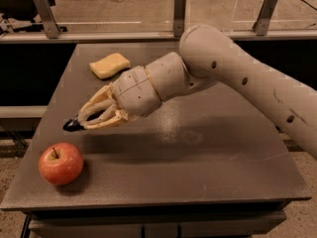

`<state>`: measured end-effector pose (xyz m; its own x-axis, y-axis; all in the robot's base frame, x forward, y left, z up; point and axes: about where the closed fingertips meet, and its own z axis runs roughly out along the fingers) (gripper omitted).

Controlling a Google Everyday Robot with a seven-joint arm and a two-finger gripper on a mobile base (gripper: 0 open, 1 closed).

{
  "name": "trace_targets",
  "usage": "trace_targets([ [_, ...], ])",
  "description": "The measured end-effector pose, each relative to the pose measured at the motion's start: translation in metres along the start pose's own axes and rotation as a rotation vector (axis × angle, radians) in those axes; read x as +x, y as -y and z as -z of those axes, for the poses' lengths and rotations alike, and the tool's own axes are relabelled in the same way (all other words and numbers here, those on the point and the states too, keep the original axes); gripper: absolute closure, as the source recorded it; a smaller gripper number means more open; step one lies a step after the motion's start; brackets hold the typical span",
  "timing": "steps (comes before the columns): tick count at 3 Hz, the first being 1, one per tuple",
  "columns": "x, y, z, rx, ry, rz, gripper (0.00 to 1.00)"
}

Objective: Move rxbar blueberry near apple

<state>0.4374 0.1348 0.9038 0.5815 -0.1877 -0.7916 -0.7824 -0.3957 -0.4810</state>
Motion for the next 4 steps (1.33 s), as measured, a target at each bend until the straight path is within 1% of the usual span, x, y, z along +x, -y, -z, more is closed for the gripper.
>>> trace_targets([
  [1,0.015,-0.005,0.011,0.040,-0.045,-0.014,0.59],
  [2,0.026,-0.010,0.024,0.109,-0.073,-0.026,0.35],
  [3,0.026,-0.010,0.023,0.108,-0.073,-0.025,0.12],
  [4,0.025,-0.010,0.022,0.106,-0.072,-0.023,0.00],
])
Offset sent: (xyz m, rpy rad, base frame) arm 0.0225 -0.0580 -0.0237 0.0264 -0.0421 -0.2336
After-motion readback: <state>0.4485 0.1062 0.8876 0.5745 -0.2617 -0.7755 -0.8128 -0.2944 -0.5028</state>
